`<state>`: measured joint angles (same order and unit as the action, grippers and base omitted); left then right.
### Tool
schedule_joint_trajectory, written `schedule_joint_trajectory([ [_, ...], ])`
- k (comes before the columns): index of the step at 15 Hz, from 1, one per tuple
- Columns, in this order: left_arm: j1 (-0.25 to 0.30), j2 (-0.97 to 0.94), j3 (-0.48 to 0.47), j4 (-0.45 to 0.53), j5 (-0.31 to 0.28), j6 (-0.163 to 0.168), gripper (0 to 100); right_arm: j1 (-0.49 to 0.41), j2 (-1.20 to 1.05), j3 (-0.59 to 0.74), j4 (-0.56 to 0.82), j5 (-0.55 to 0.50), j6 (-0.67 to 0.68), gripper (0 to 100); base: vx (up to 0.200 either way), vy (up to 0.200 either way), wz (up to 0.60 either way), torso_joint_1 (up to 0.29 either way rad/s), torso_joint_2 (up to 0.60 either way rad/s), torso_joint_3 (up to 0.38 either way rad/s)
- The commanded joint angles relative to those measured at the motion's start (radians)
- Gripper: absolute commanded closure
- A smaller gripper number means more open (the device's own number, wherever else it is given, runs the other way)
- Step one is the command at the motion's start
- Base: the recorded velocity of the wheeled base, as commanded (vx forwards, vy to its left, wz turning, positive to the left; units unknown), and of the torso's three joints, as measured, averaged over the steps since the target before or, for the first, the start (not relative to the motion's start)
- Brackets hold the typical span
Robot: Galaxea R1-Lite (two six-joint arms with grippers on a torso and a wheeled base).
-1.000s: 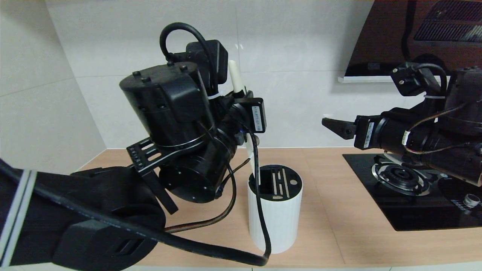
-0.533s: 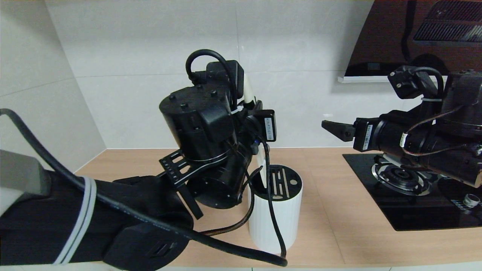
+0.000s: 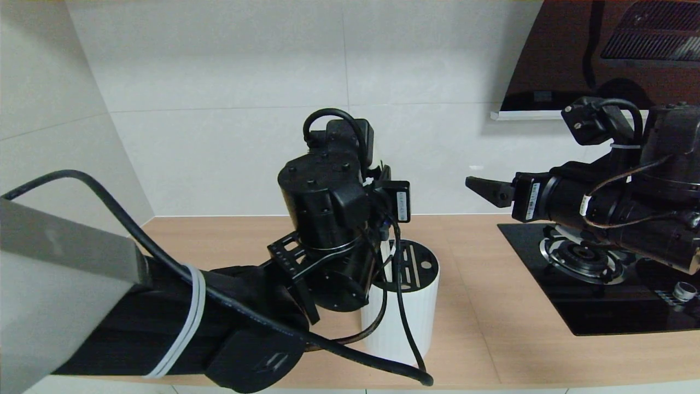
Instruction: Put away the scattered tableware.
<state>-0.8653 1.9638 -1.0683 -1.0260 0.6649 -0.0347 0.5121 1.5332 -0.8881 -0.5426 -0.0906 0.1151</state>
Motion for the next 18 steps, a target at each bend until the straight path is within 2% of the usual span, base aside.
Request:
schedule_joint_trajectory([
  [1,0.0,0.033,0.001,-0.003,0.001,-0.001,100,0.0,0.002,0.0,0.0,0.0,0.0,0,0.0,0.0,0.0,0.0,0.0,0.0],
  [12,0.0,0.175,0.025,-0.071,0.001,-0.005,100,0.0,0.012,0.001,0.0,0.0,0.0,0,0.0,0.0,0.0,0.0,0.0,0.0],
  [18,-0.02,0.233,0.047,-0.077,0.001,-0.042,100,0.002,0.018,0.003,0.0,-0.001,0.0,0,0.0,0.0,0.0,0.0,0.0,0.0],
])
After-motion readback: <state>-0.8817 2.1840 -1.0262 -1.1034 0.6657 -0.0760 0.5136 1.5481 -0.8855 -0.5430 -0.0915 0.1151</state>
